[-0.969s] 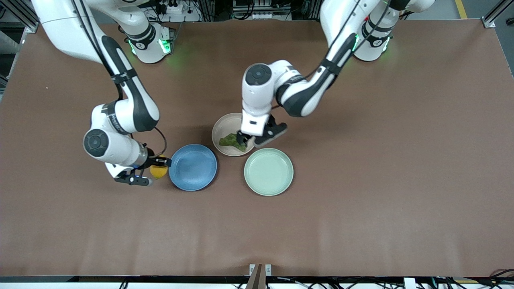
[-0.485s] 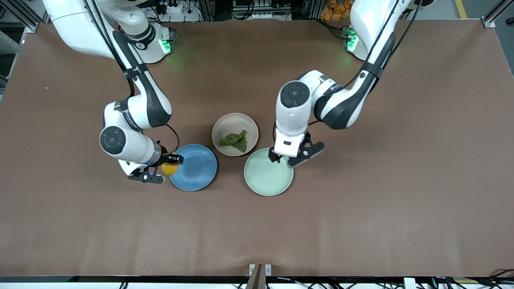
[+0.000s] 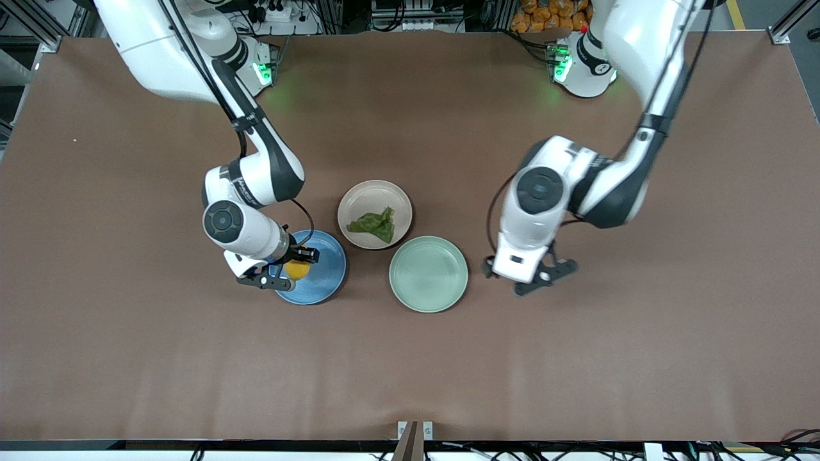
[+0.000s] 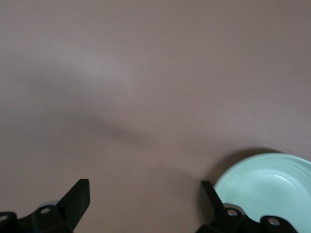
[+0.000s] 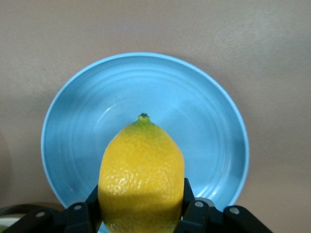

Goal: Place lemon and lettuce in plates
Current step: 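Lower the lemon onto the blue plate while the left gripper withdraws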

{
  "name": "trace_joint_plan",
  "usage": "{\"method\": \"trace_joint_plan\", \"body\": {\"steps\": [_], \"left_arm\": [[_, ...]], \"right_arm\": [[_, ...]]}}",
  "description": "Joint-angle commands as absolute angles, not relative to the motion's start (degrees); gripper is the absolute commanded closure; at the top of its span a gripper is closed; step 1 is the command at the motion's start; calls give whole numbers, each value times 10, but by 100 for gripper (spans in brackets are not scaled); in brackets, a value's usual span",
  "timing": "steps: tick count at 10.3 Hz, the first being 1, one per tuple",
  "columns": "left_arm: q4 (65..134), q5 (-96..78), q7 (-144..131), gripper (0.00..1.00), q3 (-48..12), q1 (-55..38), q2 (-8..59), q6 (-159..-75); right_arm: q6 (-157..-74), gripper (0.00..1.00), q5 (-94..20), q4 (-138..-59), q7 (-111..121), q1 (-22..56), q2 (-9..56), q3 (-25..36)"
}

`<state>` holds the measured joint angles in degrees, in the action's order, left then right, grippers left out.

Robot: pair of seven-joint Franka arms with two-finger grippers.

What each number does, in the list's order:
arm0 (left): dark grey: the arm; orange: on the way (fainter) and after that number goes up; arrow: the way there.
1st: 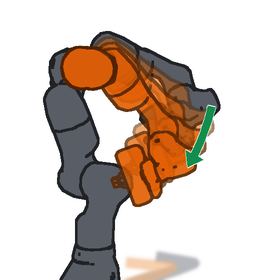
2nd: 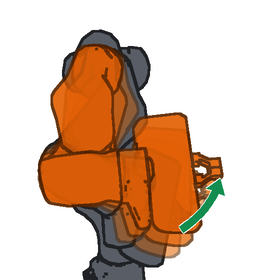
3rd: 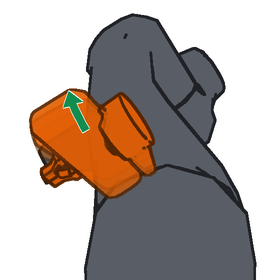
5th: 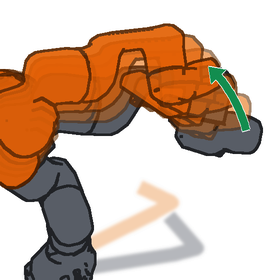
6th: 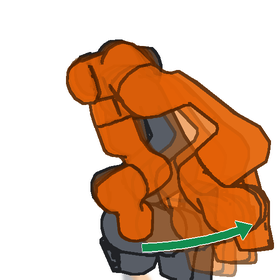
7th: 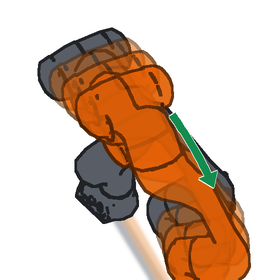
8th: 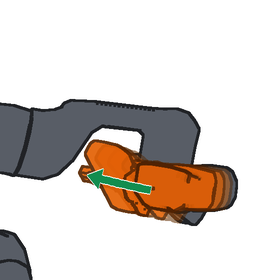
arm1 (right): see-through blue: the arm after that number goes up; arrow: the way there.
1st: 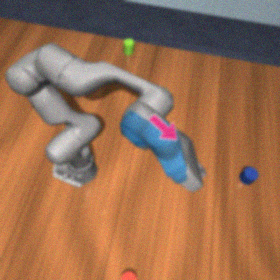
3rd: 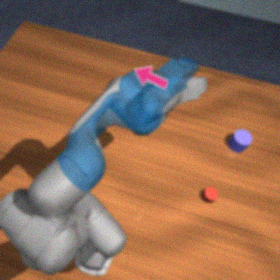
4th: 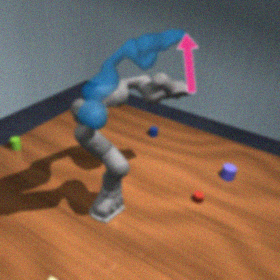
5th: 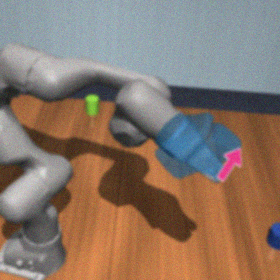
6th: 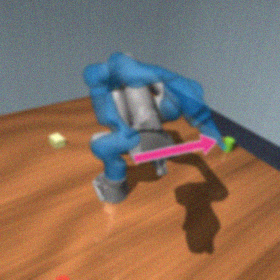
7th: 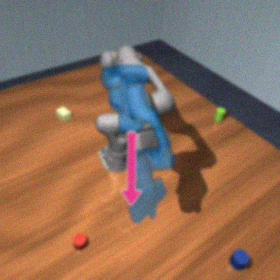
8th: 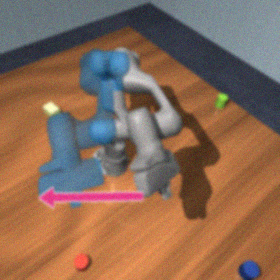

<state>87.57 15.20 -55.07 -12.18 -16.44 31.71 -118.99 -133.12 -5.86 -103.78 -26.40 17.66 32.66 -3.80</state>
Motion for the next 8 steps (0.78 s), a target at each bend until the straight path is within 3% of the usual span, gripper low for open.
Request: {"method": "trace_joint_plan", "body": {"steps": [1,2,5,6,8], "left_arm": [[885,156,-487,0,-130,-115,294,-1174],[884,156,-460,0,-130,-104,293,-1168],[885,119,-426,0,-132,-76,288,-1152],[884,105,-418,0,-133,-70,287,-1121],[952,58,-337,0,-121,-67,229,-1114]], "right_arm": [[-1346,70,-62,-1028,-271,189,346,-34],[-1349,70,-61,-1028,-271,190,348,-34],[-1355,55,-60,-1028,-270,191,356,-34],[-1355,55,-60,-1028,-270,192,357,-34],[-1356,49,-59,-1028,-266,193,358,-34]]}}
